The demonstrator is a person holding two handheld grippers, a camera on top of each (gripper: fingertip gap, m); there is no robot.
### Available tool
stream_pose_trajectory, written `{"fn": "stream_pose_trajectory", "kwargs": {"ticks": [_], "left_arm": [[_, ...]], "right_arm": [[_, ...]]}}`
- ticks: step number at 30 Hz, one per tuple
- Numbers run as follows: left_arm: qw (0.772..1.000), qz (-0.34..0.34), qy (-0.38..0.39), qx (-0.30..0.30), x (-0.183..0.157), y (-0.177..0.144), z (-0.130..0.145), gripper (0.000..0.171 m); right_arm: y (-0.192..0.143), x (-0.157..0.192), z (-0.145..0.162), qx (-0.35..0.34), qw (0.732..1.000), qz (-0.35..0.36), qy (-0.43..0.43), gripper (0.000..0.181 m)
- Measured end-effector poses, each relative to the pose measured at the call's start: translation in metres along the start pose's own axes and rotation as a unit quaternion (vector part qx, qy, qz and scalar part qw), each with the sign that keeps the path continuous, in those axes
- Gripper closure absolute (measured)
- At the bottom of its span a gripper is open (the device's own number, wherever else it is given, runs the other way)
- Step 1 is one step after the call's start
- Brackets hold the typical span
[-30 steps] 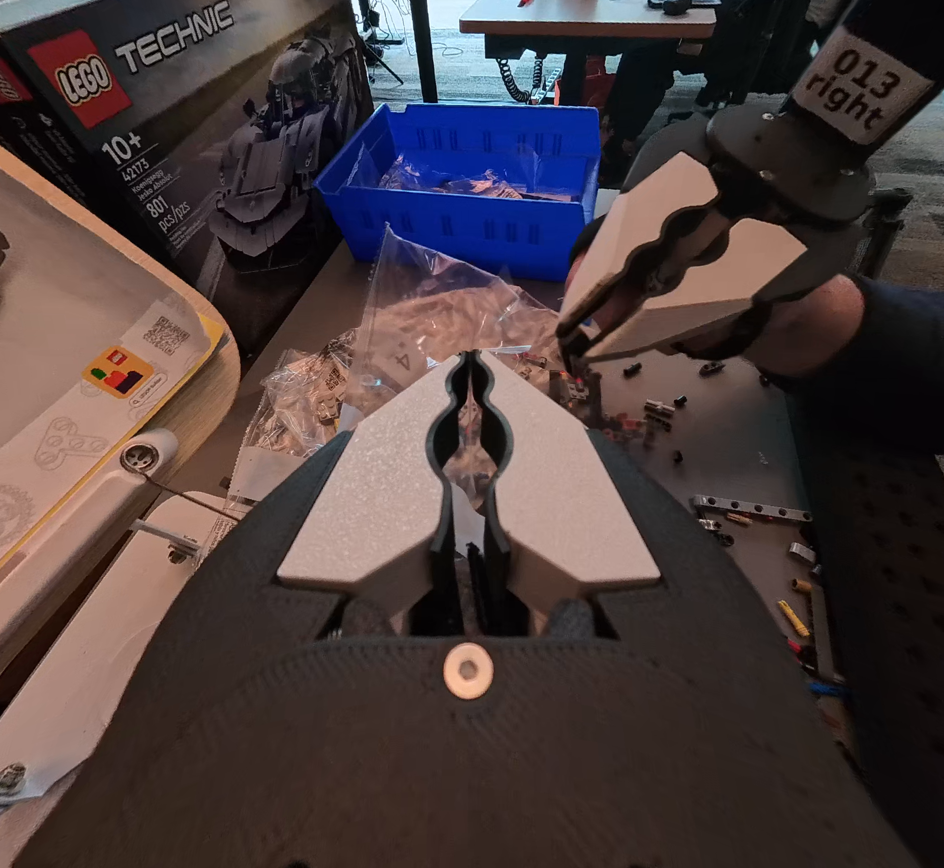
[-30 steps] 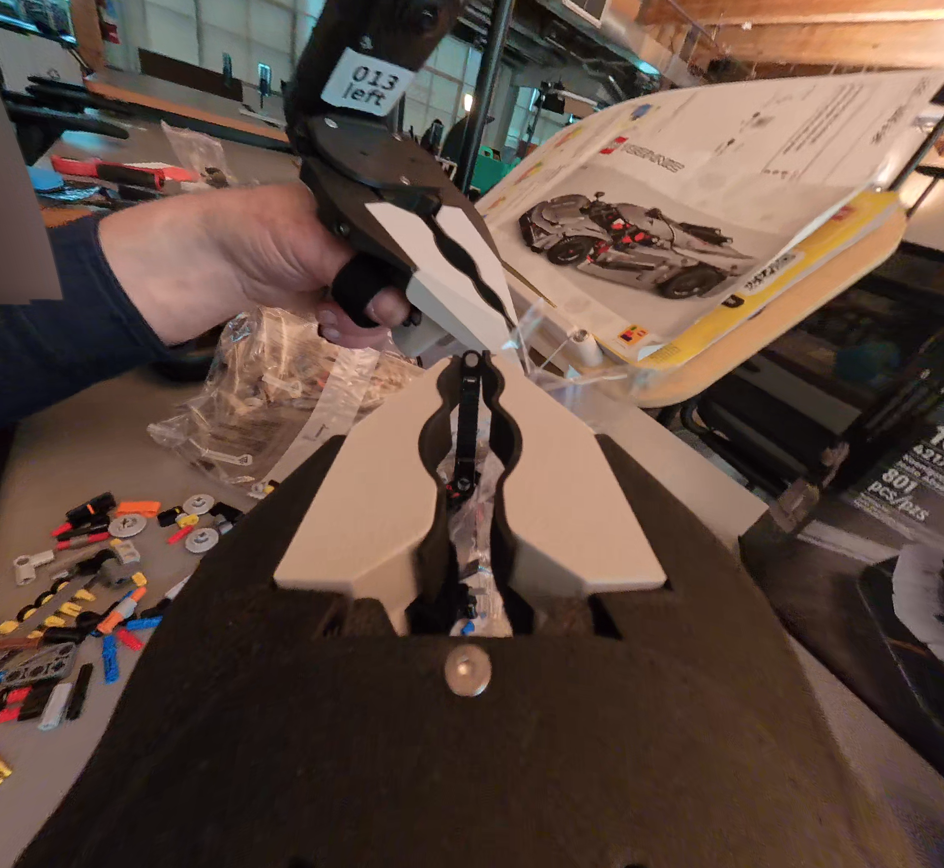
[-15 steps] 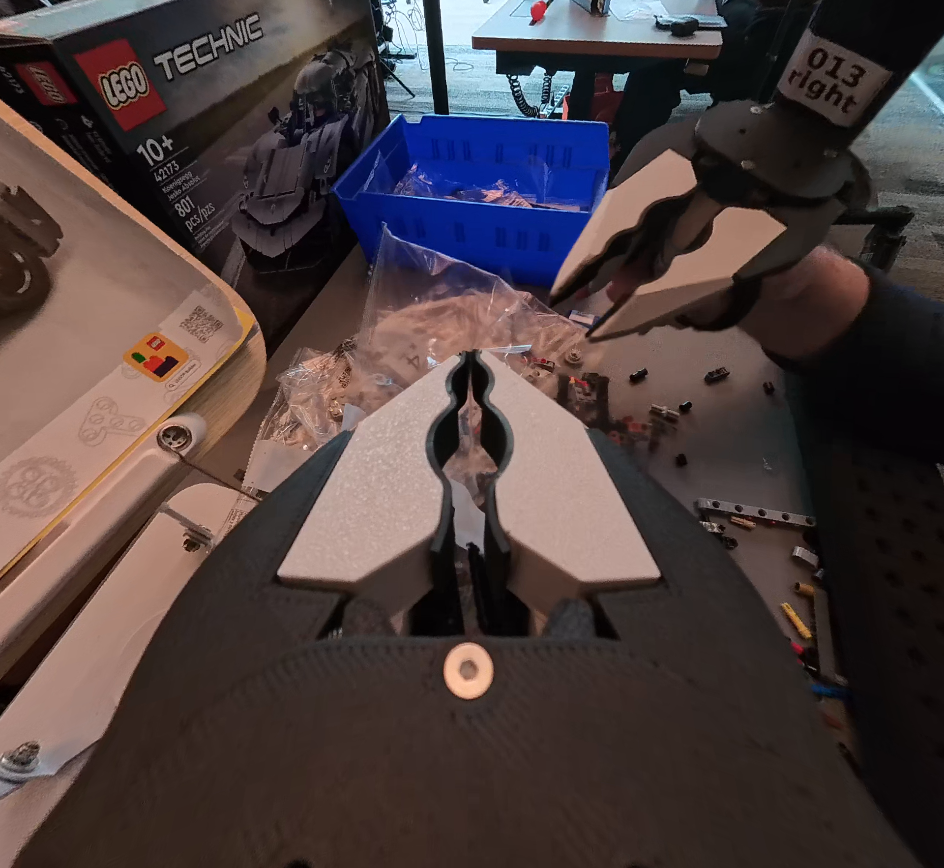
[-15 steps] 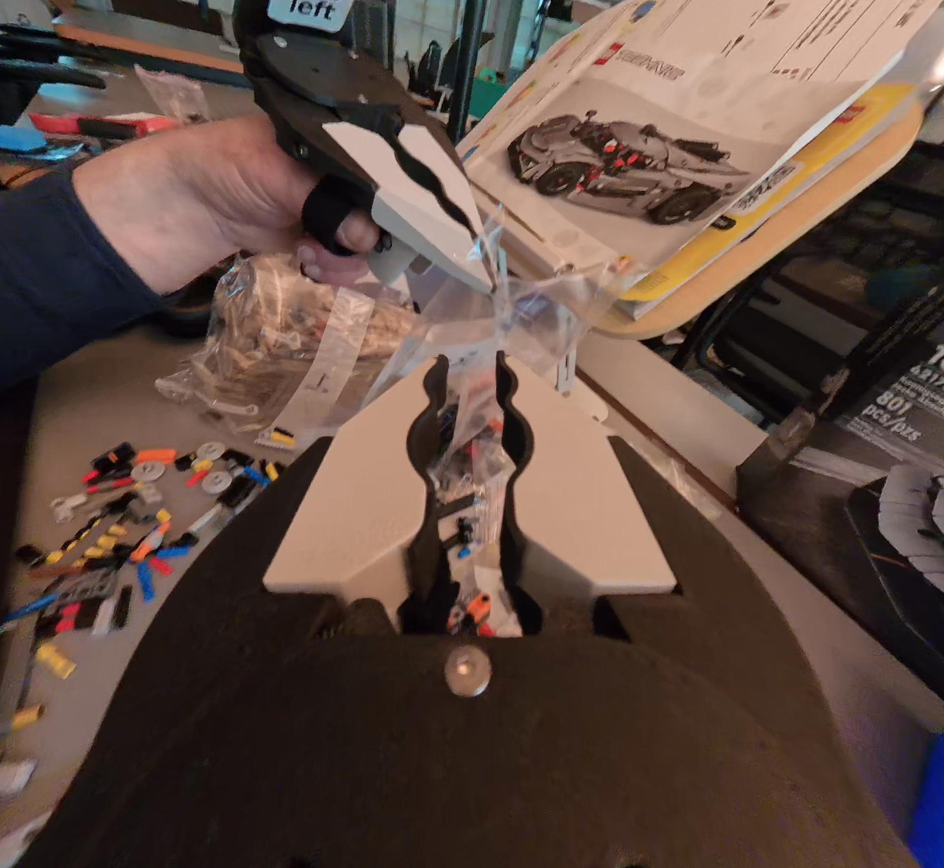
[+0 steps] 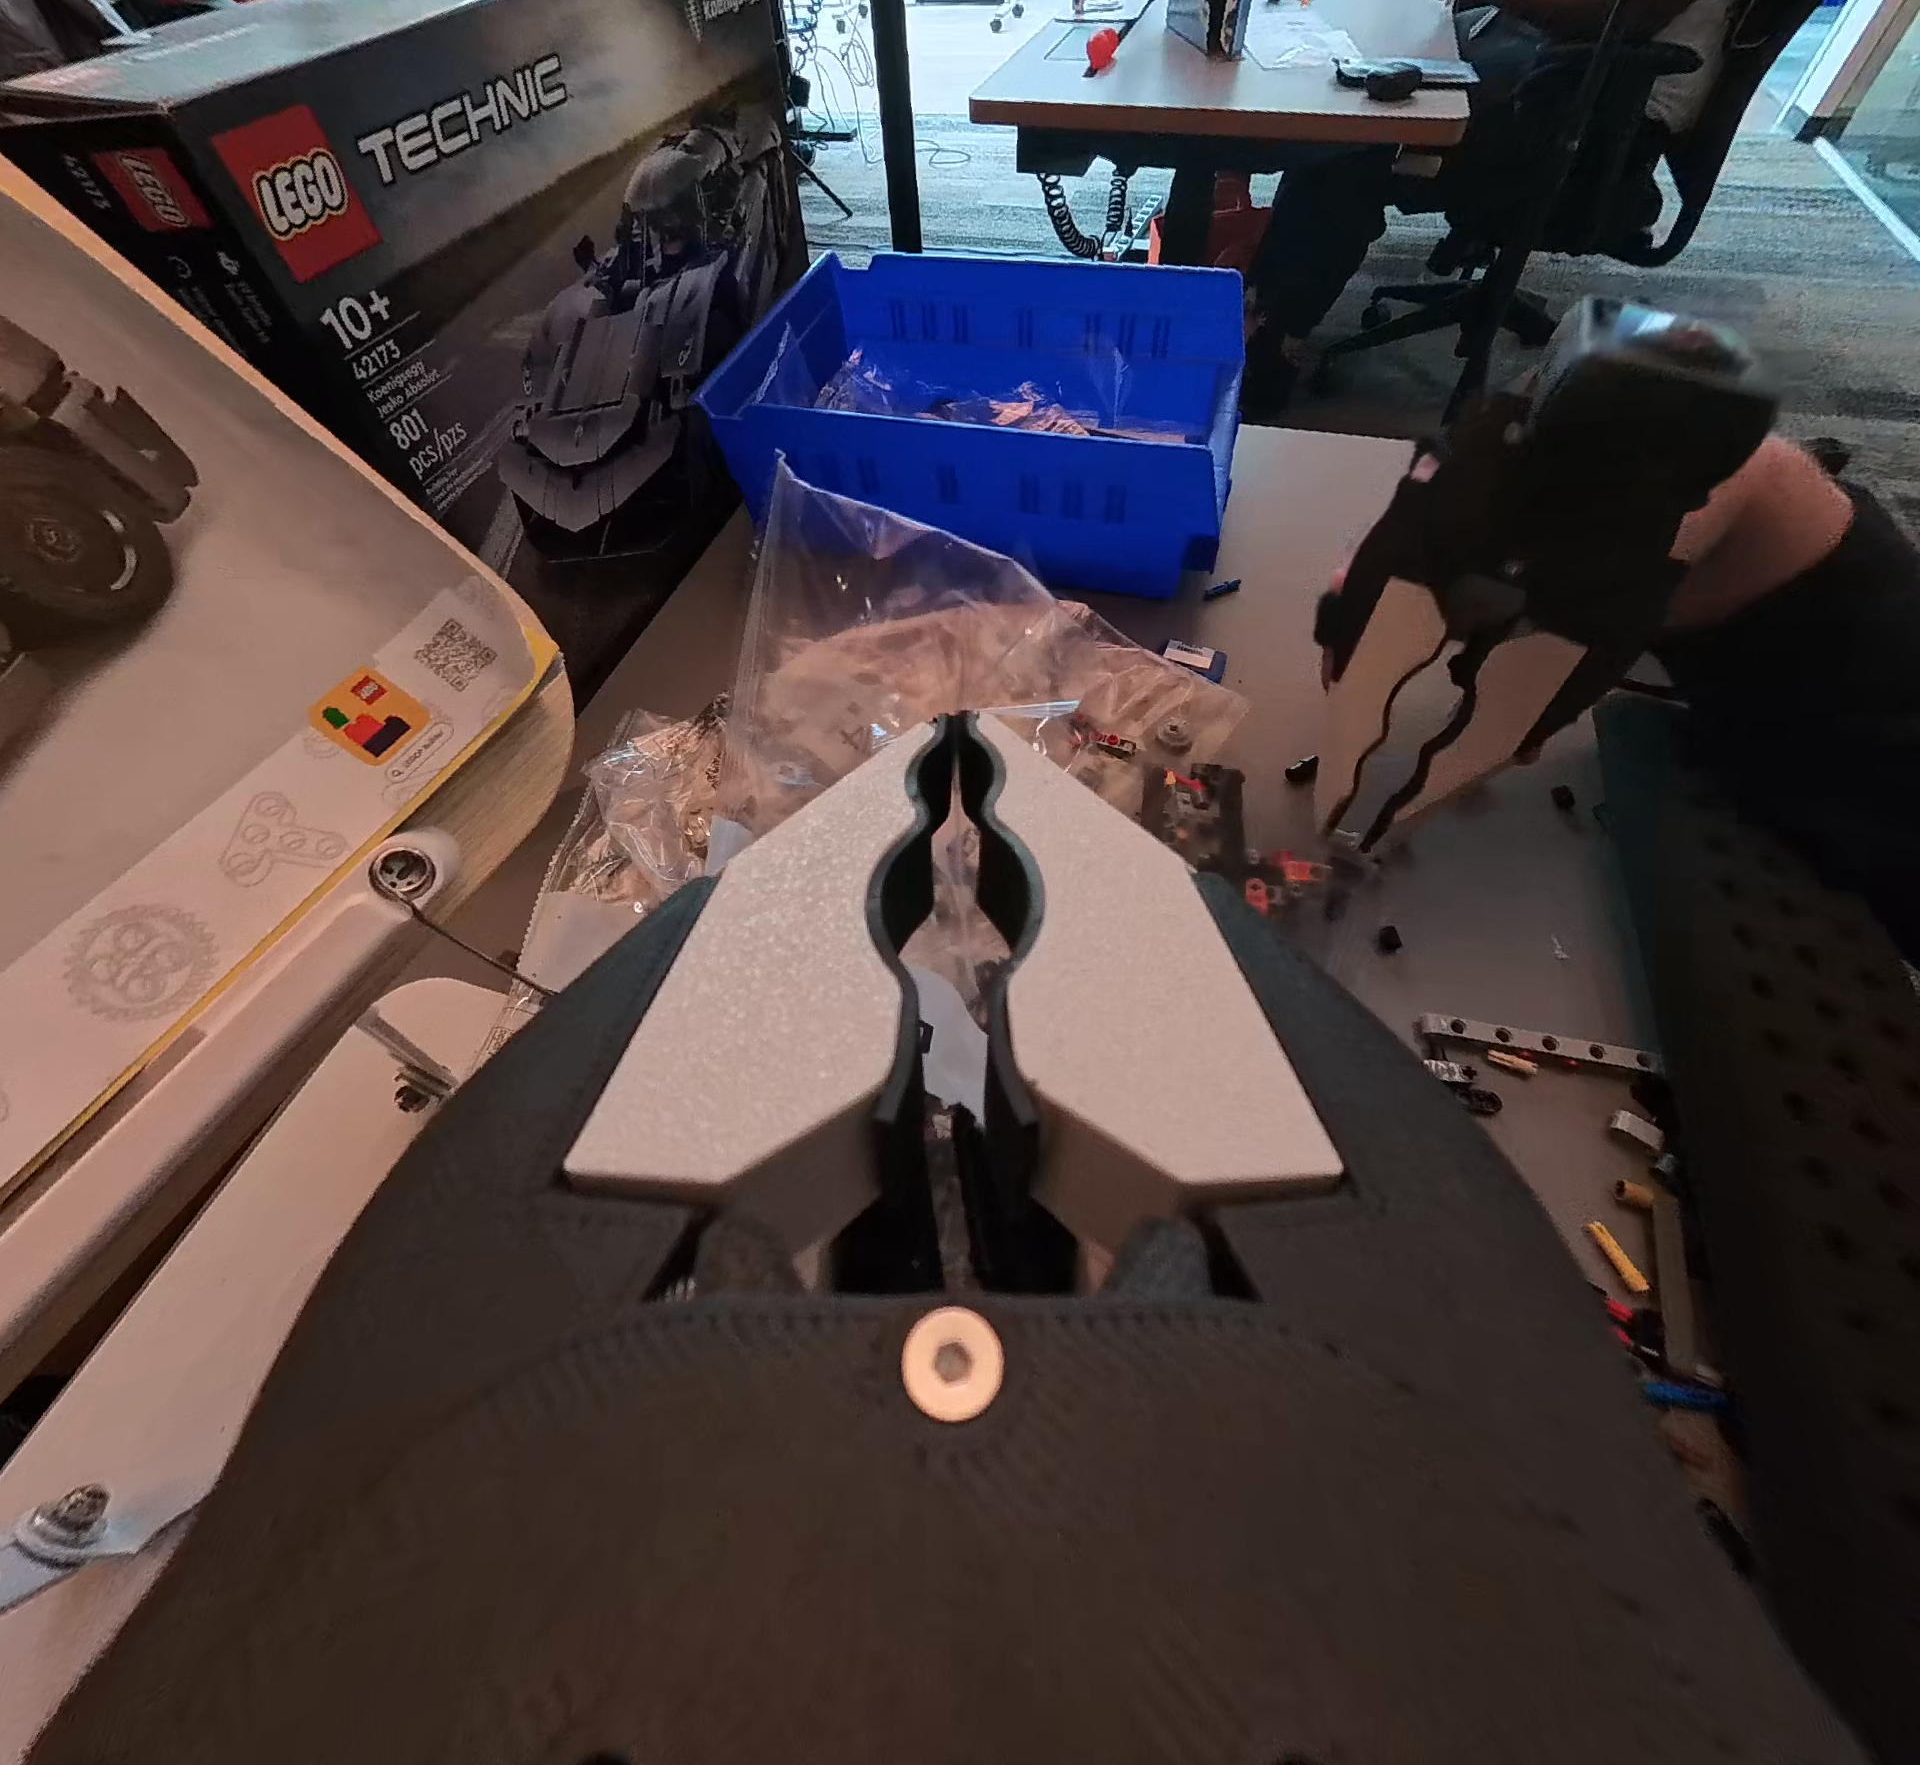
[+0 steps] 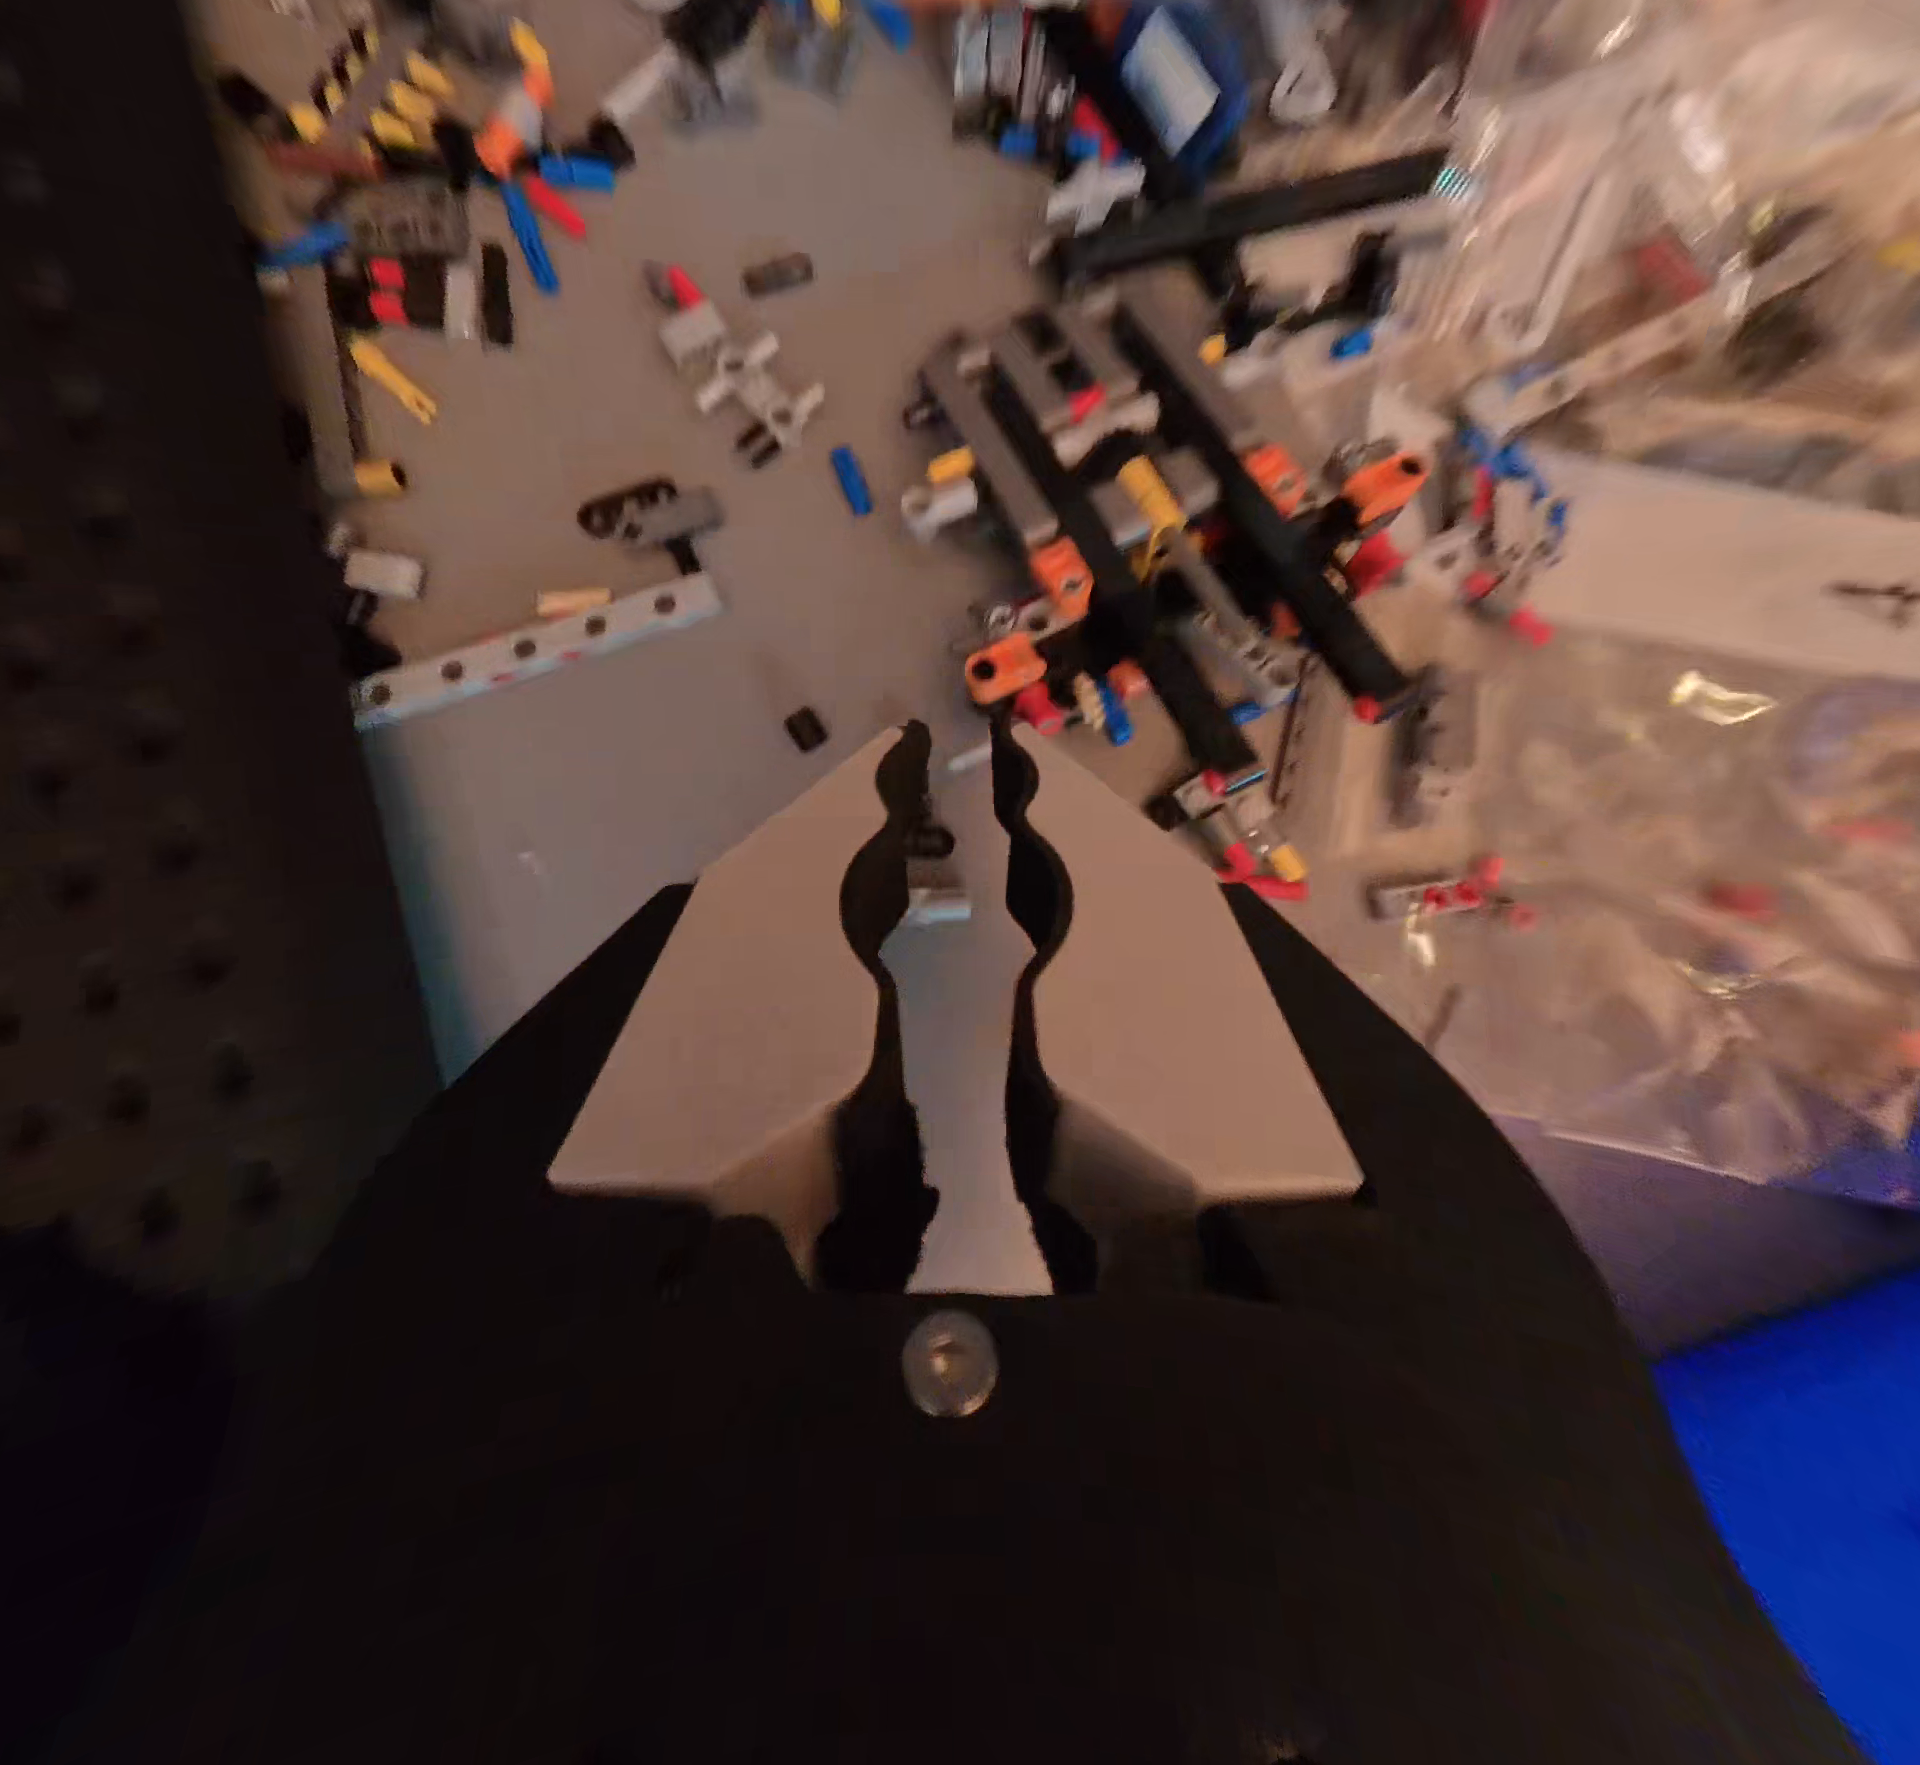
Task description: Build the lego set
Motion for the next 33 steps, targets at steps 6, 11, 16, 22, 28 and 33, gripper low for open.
{"fn": "stream_pose_trajectory", "kwargs": {"ticks": [6, 11, 16, 22, 28, 33], "left_arm": [[1.000, 0.004, 0.001, 0.005, -0.004, 0.005, 0.002, 0.171], [1.000, 0.002, 0.000, 0.004, -0.003, 0.003, 0.002, 0.171], [1.000, 0.002, 0.000, 0.003, -0.002, 0.003, 0.002, 0.171], [1.000, 0.002, 0.000, 0.002, -0.002, 0.001, 0.001, 0.171], [1.000, 0.005, 0.002, 0.002, -0.003, 0.000, 0.000, 0.171], [1.000, 0.008, 0.002, 0.001, -0.003, 0.000, -0.001, 0.171]], "right_arm": [[0.021, 0.008, 0.010, 0.069, 0.997, -0.018, -0.014, 0.175], [0.025, 0.006, 0.019, 0.093, 0.996, -0.011, -0.006, 0.176], [0.027, 0.008, 0.021, 0.097, 0.995, -0.023, 0.006, 0.173], [0.022, 0.012, 0.009, 0.057, 0.998, -0.037, -0.012, 0.179], [-0.046, 0.009, -0.103, -0.201, 0.968, 0.055, -0.139, 0.179], [-0.074, -0.032, -0.166, -0.274, 0.941, 0.147, -0.135, 0.179]]}}
Point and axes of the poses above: each gripper's, where its closed fingertips meet, y out along the fingers, z out of its underside, x = y × z across the jaws, the point moved 1 cm from there along -y, back along the fingers, and after that the axes turned 6 degrees about -z, right-handed, at the moved point
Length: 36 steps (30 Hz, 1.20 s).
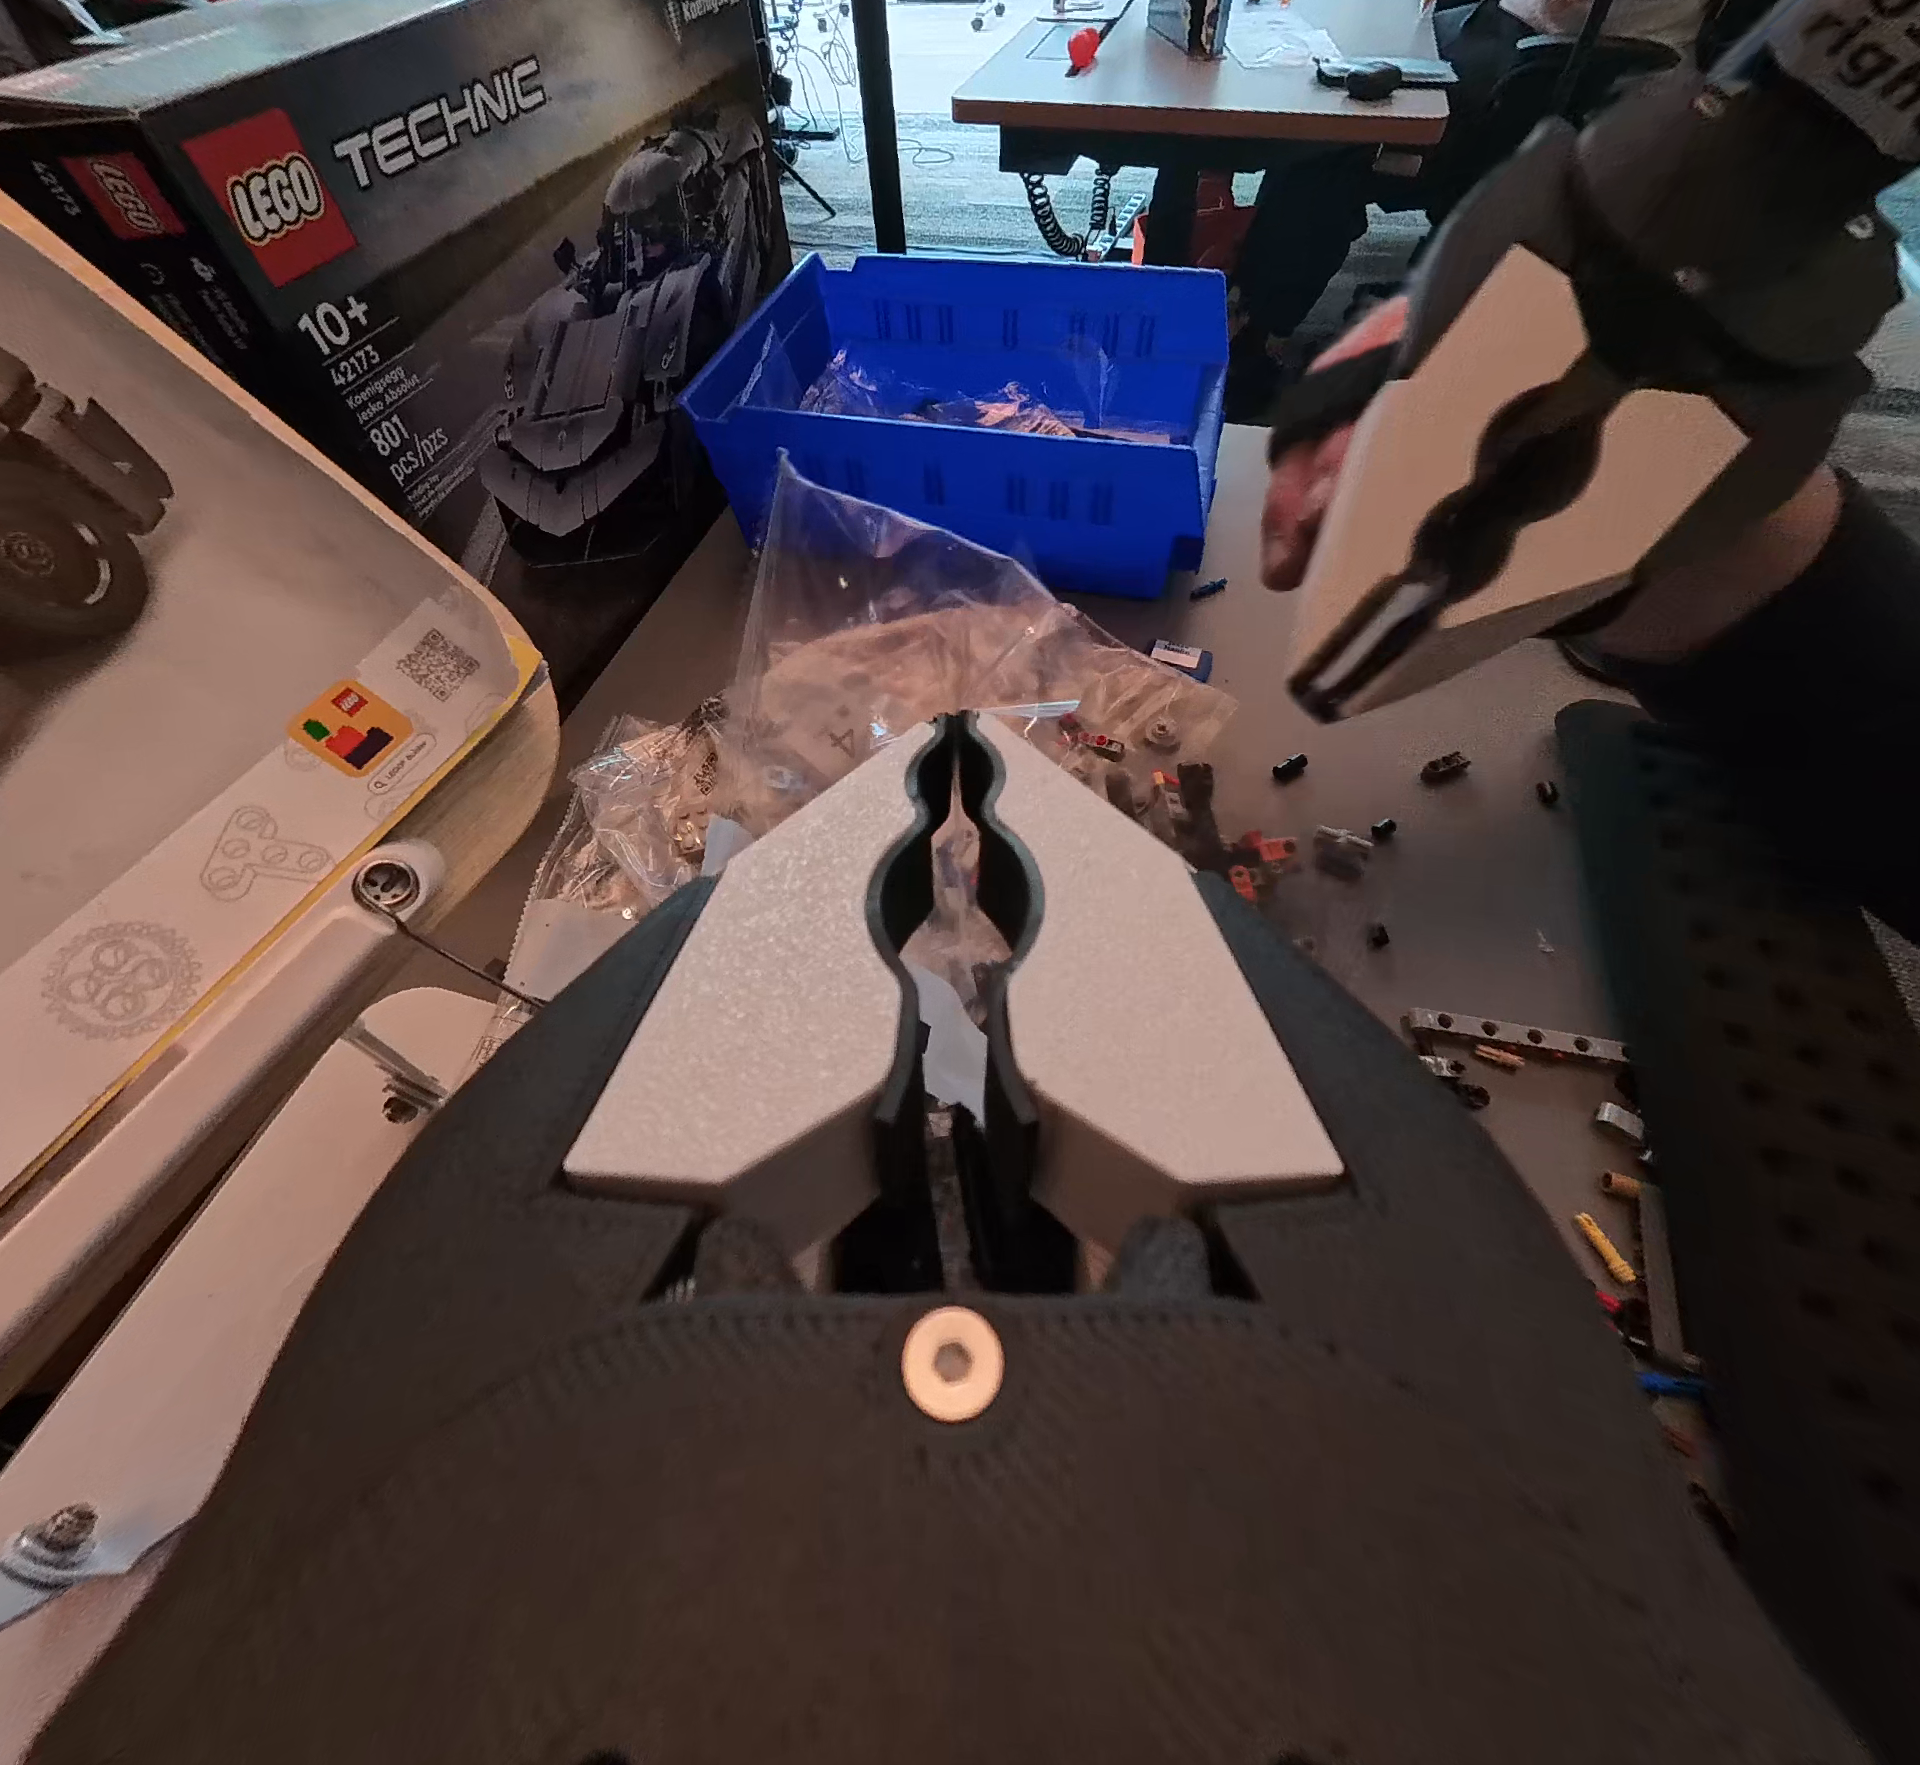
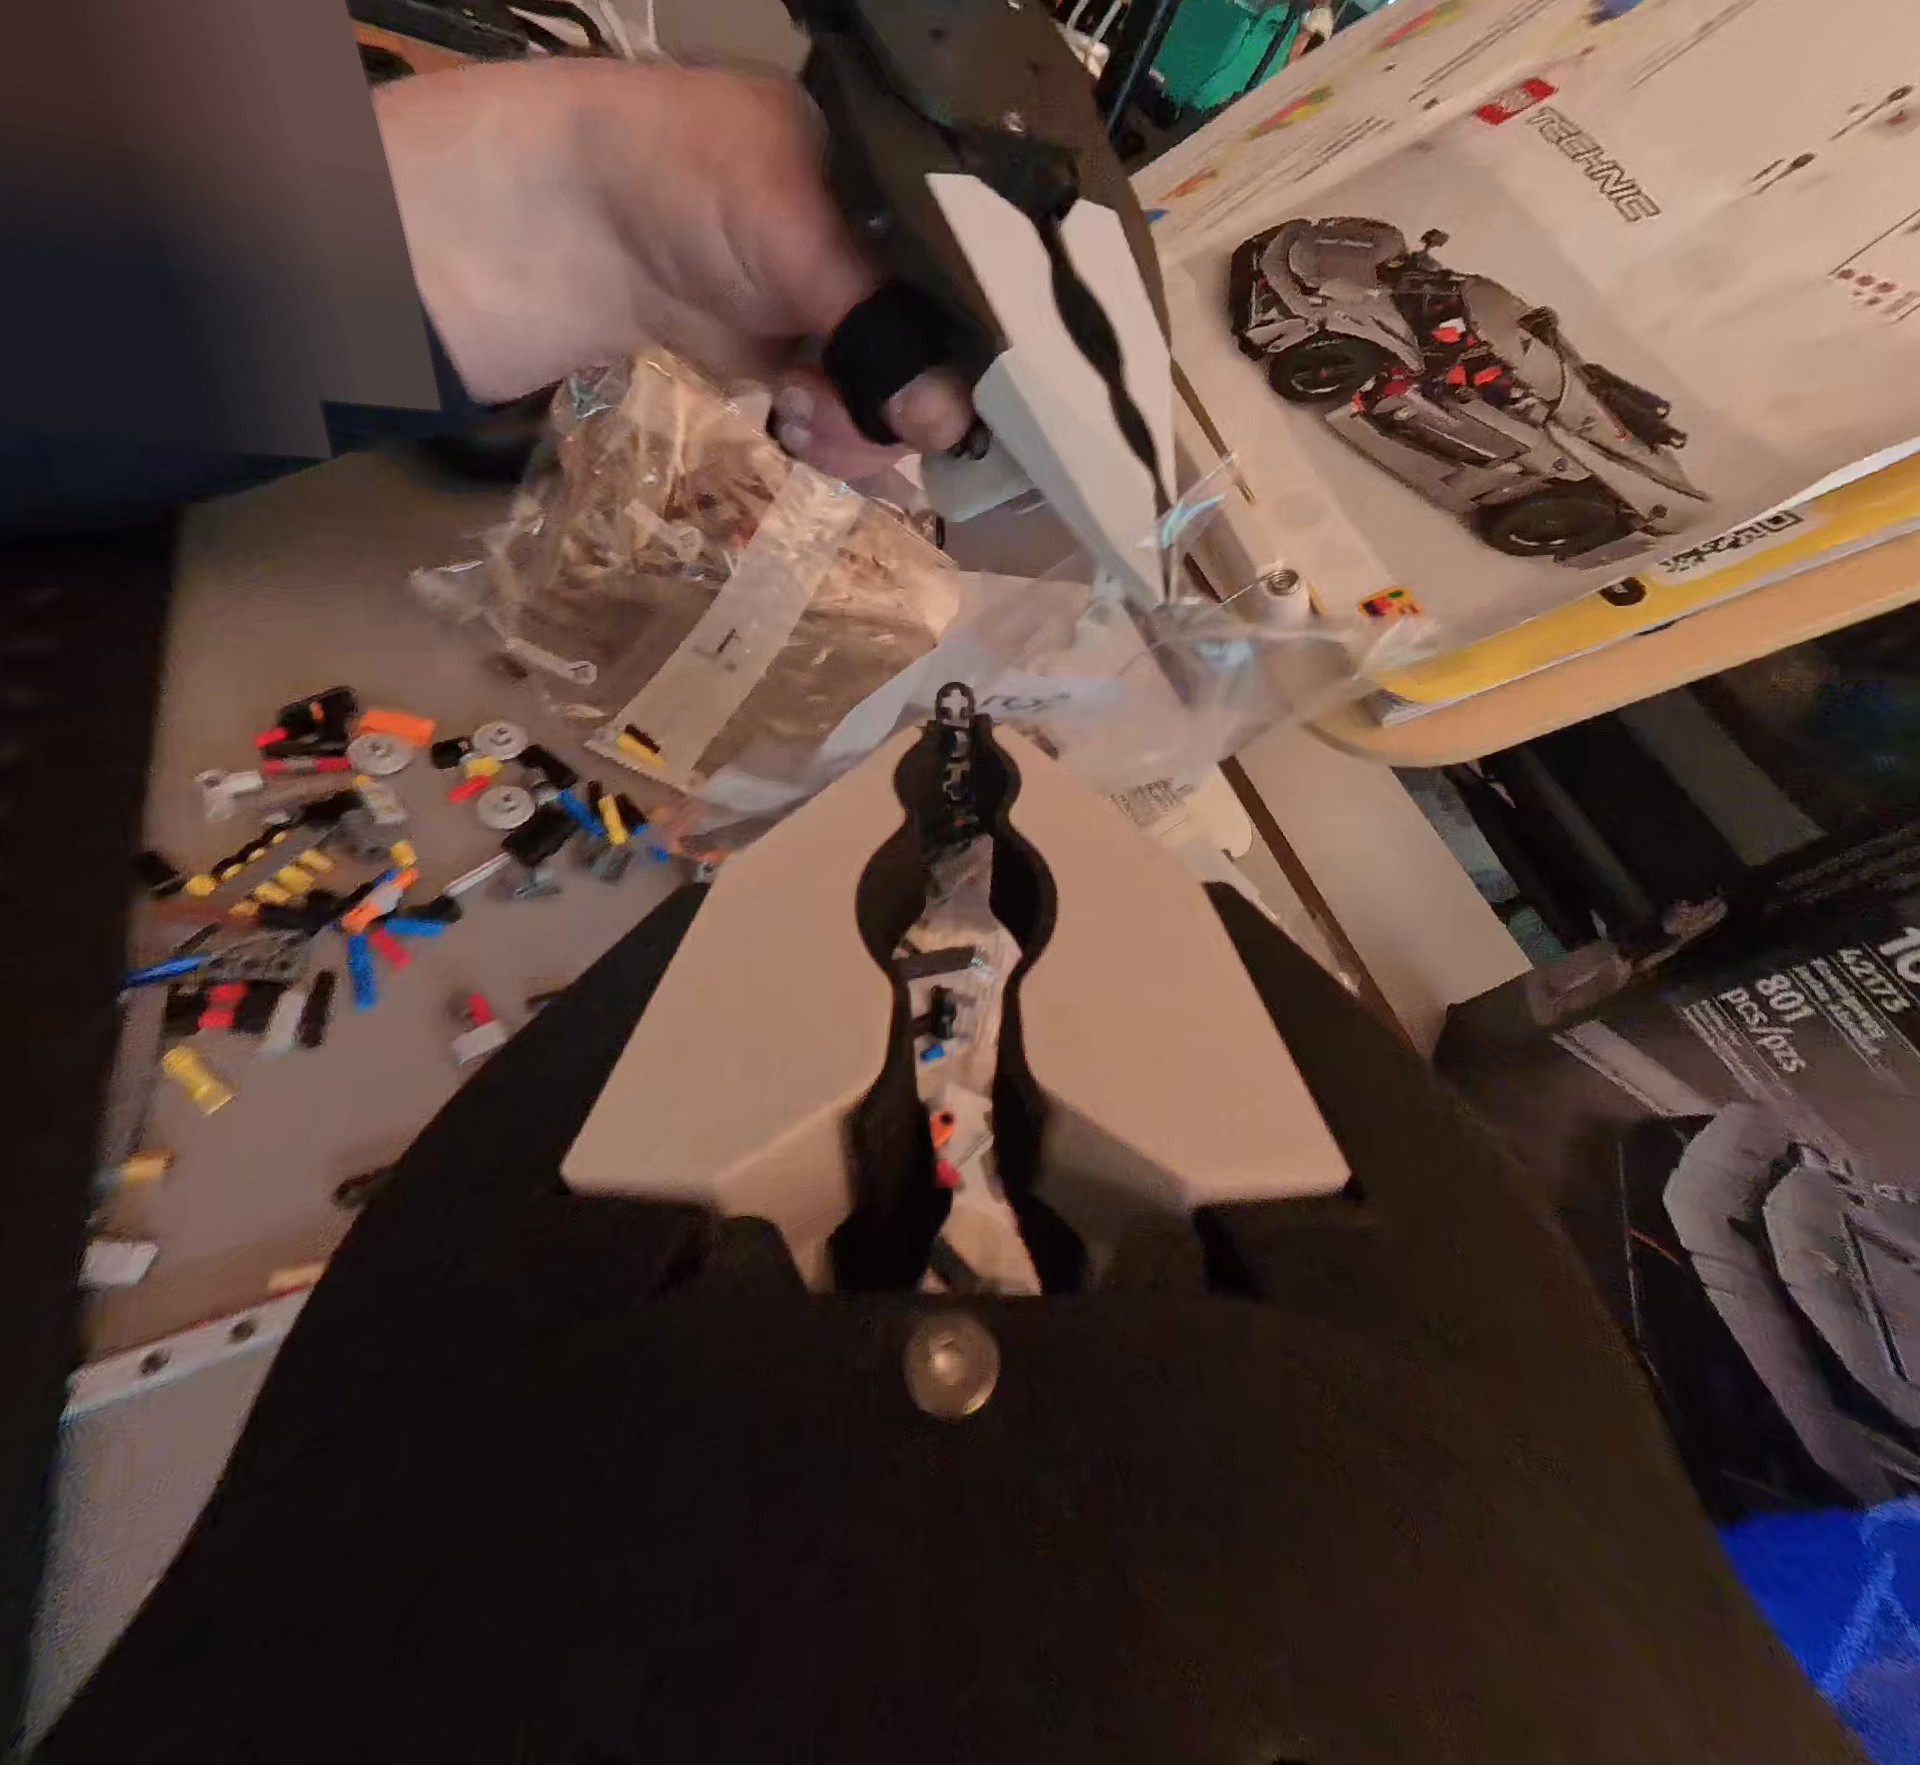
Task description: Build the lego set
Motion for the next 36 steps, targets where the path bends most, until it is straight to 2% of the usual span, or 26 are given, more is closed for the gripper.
{"fn": "stream_pose_trajectory", "kwargs": {"ticks": [2, 4, 8, 13, 19, 21, 28, 32, 34, 36], "left_arm": [[1.000, 0.000, 0.001, 0.004, 0.000, 0.001, 0.002, 0.171], [1.000, 0.002, 0.000, 0.004, -0.001, 0.002, 0.002, 0.171], [1.000, -0.001, 0.002, 0.007, 0.001, 0.001, 0.003, 0.171], [1.000, 0.001, 0.005, 0.009, -0.002, 0.003, 0.003, 0.171], [1.000, -0.002, 0.003, 0.010, 0.001, 0.002, 0.004, 0.171], [1.000, -0.002, 0.003, 0.011, 0.000, 0.002, 0.004, 0.171], [1.000, -0.002, 0.002, 0.008, 0.001, 0.001, 0.003, 0.171], [1.000, -0.003, 0.000, 0.005, 0.003, -0.001, 0.002, 0.171], [1.000, -0.003, -0.001, 0.002, 0.004, -0.003, 0.001, 0.171], [1.000, -0.003, -0.002, -0.001, 0.005, -0.004, 0.000, 0.171]], "right_arm": [[0.017, -0.013, 0.002, 0.016, 1.000, 0.013, 0.003, 0.179], [0.032, -0.013, 0.004, 0.026, 1.000, 0.003, 0.004, 0.179], [0.044, -0.025, 0.018, 0.061, 0.996, 0.059, 0.011, 0.178], [0.041, -0.029, 0.018, 0.059, 0.995, 0.071, 0.027, 0.178], [0.039, -0.028, 0.035, 0.099, 0.992, 0.066, 0.034, 0.178], [0.040, -0.025, 0.036, 0.107, 0.992, 0.065, 0.027, 0.171], [0.026, -0.034, 0.036, 0.090, 0.991, 0.090, 0.038, 0.171], [0.004, -0.030, 0.039, 0.088, 0.990, 0.092, 0.053, 0.167], [-0.009, -0.020, 0.047, 0.096, 0.990, 0.071, 0.075, 0.166], [-0.020, 0.001, 0.069, 0.139, 0.983, 0.026, 0.114, 0.159]]}}
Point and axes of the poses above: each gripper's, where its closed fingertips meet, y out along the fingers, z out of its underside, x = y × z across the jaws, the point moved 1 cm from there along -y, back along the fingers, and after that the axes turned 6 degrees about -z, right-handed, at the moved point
